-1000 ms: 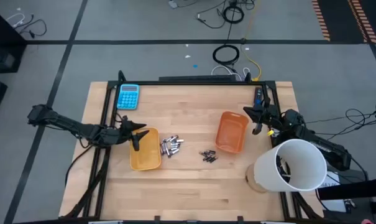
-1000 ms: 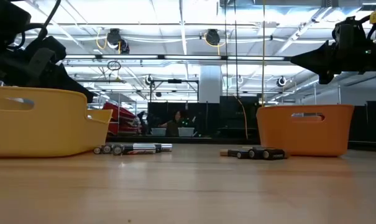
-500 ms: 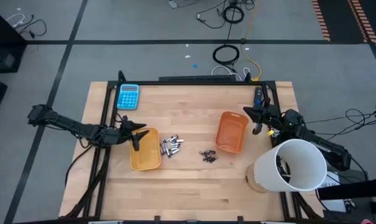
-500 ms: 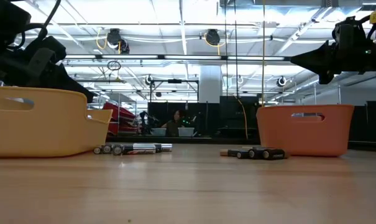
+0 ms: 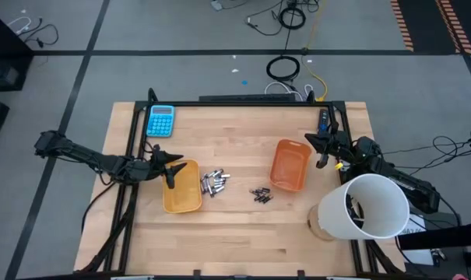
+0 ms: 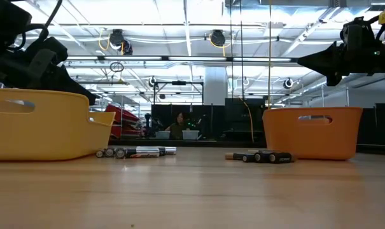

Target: Sort batteries

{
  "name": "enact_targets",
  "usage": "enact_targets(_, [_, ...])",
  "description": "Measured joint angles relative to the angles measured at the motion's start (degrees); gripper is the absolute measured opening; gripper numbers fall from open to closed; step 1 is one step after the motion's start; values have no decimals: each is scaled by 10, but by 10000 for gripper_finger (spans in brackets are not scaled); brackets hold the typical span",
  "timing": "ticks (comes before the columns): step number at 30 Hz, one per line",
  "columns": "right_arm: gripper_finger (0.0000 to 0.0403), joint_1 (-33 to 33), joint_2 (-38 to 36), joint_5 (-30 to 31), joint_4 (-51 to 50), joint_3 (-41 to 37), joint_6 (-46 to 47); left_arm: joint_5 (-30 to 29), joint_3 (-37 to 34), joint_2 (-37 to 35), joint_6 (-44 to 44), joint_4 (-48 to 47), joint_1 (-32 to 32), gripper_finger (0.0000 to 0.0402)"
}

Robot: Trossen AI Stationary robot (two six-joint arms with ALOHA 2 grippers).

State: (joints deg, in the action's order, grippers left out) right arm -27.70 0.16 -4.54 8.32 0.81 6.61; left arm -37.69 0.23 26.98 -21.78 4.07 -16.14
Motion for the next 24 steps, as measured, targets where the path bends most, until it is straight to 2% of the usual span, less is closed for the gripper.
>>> enact_targets(24, [4,0,0,1,0,0,4,0,0,0,2,0,0,182])
